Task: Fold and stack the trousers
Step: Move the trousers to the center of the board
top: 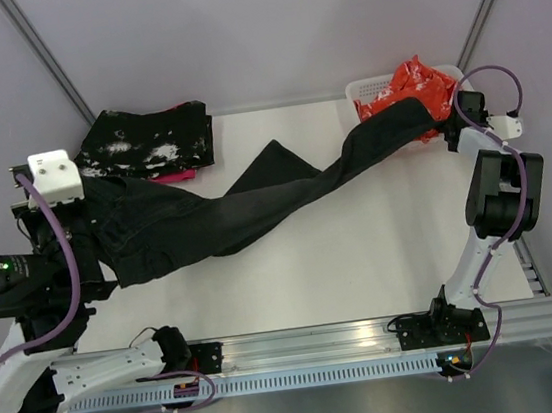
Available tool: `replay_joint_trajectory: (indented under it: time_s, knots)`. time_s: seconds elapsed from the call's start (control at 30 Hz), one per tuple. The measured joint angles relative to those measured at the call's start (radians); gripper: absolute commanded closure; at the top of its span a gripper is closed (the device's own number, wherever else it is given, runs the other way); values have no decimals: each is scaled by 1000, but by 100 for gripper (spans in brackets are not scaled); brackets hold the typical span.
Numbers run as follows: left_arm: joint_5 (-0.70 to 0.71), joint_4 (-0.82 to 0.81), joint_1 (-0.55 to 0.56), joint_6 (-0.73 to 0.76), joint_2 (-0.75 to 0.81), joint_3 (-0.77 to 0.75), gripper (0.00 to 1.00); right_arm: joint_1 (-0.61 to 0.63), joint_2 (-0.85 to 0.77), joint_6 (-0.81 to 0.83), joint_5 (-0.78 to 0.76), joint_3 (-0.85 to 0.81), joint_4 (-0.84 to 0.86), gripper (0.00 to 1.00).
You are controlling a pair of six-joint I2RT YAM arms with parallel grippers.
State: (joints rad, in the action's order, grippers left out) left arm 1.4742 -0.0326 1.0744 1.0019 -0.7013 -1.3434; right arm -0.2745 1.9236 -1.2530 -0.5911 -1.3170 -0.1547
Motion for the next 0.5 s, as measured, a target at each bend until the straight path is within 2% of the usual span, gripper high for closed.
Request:
replay_joint_trajectory:
  time_s: [0.03,0.07,0.1,0.13,0.2,0.33,0.5]
  knots:
    - [3,-49,26,22,-12,11,98,-3,13,19,14,-16,6,52]
    - [10,-93,51,39,-24,20,98,-5,26,38,38,-35,5,40]
    - [14,-127,75,47,-31,27,98,-9,42,68,61,-55,2,22]
    - [17,-172,106,55,-38,41,98,-11,58,97,90,-72,-1,14]
    - [20,-255,168,68,-46,75,98,-13,80,172,151,-96,-14,7]
    - [25,-386,272,67,-48,158,98,-11,71,304,258,-106,-35,5]
    - [39,-435,353,16,-49,231,98,-9,-38,453,334,-51,-64,2]
